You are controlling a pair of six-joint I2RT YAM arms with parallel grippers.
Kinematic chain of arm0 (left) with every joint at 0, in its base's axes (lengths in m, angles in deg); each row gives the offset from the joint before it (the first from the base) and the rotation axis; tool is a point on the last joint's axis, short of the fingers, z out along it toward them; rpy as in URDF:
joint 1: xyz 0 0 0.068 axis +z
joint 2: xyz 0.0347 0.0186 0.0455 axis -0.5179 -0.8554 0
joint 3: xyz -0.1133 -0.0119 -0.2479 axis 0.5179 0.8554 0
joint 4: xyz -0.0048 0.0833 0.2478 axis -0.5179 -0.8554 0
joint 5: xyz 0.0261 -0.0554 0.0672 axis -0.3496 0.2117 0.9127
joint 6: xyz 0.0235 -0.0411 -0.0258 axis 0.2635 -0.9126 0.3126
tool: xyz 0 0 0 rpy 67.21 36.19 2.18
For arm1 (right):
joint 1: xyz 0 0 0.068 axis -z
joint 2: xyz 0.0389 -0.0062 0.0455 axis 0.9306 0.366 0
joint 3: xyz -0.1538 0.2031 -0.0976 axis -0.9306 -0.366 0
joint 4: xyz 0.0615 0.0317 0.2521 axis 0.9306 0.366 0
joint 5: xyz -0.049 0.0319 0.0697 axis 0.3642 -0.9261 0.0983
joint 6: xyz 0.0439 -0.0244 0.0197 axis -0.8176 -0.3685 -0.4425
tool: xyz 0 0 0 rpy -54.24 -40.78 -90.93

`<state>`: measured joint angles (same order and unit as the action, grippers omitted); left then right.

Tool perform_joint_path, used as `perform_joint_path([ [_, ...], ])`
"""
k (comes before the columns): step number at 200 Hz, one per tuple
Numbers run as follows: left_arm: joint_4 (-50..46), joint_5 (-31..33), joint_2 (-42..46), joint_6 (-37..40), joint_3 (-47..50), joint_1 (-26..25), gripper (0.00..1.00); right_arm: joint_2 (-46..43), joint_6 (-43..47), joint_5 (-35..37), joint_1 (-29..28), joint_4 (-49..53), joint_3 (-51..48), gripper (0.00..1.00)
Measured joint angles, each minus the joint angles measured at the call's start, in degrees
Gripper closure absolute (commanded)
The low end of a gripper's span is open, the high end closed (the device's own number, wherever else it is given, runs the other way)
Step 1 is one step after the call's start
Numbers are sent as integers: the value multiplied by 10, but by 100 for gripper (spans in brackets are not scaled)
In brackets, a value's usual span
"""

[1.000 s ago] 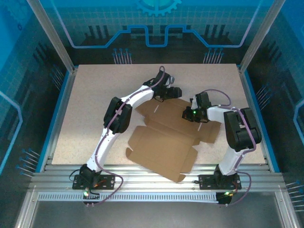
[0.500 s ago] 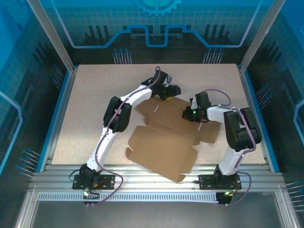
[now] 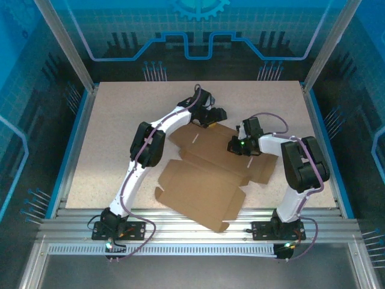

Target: Fold the paper box

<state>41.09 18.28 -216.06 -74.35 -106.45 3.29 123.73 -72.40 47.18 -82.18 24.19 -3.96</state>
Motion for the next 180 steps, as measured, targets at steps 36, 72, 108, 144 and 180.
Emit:
perform_joint_path([
  [36, 1, -2, 26, 14, 20, 13, 32, 7, 0, 1, -6, 15, 14, 100],
  [72, -34, -1, 32, 58, -18, 47, 33, 17, 5, 1, -7, 31, 31, 100],
  [108, -76, 12, 67, 104, -15, 85, 33, 23, 9, 1, -8, 42, 42, 100],
  [144, -131, 38, 105, 165, -2, 116, 31, 26, 11, 2, -14, 46, 48, 99],
  [180, -196, 40, 110, 239, 0, 149, 30, 28, 11, 3, -17, 46, 49, 97],
])
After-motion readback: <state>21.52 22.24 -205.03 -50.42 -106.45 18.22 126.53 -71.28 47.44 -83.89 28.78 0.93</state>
